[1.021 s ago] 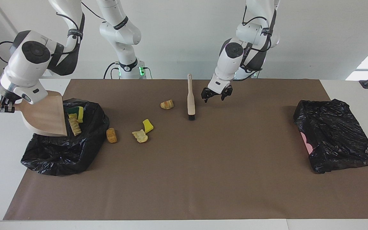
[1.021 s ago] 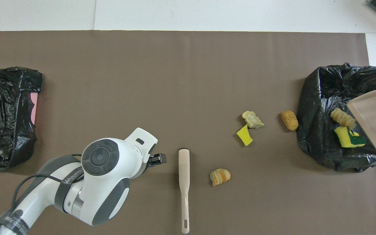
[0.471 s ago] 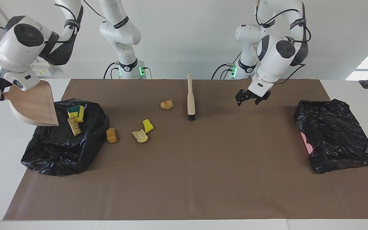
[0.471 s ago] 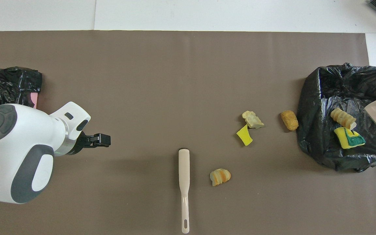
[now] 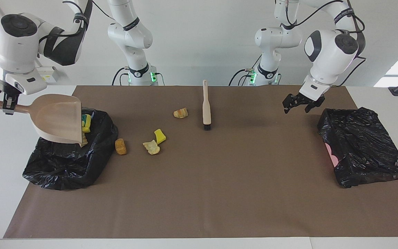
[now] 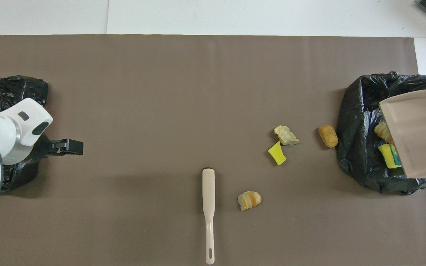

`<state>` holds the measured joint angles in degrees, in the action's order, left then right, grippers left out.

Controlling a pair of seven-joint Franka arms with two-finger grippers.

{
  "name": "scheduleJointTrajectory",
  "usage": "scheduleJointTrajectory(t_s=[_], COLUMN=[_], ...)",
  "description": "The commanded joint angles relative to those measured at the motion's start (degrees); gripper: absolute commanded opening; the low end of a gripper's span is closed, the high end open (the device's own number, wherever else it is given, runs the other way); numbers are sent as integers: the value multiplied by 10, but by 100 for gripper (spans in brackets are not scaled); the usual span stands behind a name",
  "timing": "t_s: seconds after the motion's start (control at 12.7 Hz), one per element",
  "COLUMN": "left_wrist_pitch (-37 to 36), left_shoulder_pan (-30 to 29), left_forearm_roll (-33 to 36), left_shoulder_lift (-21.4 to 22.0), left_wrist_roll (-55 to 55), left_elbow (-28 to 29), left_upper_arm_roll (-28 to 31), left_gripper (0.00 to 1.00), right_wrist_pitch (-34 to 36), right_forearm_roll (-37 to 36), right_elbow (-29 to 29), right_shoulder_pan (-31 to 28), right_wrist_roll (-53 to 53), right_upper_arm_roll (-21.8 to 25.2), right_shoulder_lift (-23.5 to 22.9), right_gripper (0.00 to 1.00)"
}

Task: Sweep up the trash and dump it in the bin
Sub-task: 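Tip the dustpan over the bin with the right gripper, then bring the empty dustpan back to the table center with the right gripper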

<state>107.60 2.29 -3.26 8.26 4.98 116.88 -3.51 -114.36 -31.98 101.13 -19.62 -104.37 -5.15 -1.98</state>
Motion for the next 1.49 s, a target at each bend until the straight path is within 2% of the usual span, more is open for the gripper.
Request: scheduleJointTrajectory(t_s=[0.0,0.16,0.39,0.63,0.79,0.94,1.1,1.26,1.41], left_wrist_pitch=[-69,-105,-148,-163,-215,-208,-202,-192,-192], left_shoulder_pan=[-6,-6,-5,1,2,0,-4,-3,-10], left_forearm_roll=[25,44,45,47,57,50,42,42,41], left_shoulder_lift=[-18,-22,-20,-23,-30,-30,-12,-17,-15], left_wrist_roll=[-3,-2,-5,-3,-3,0,-5,-5,-5], left_elbow=[-86,-131,-210,-244,-298,-301,-260,-258,-257], left_upper_arm_roll=[-7,-7,-3,-4,-7,-9,-3,-3,-4], left_gripper=[100,100,100,100,100,100,100,100,100], right_wrist_pitch=[46,59,119,122,115,100,80,65,57], right_forearm_roll=[64,92,133,175,211,239,246,296,308], right_elbow=[10,36,54,58,56,48,36,19,-9], right_shoulder_pan=[26,49,123,179,211,257,295,321,354], right_wrist_roll=[100,199,393,558,671,813,943,1038,1119], right_upper_arm_roll=[-4,-4,-4,-4,-4,-5,-5,-5,-6], right_shoulder_lift=[12,29,43,21,-2,-26,-47,-66,-99], right_gripper=[0,0,0,0,0,0,0,0,0])
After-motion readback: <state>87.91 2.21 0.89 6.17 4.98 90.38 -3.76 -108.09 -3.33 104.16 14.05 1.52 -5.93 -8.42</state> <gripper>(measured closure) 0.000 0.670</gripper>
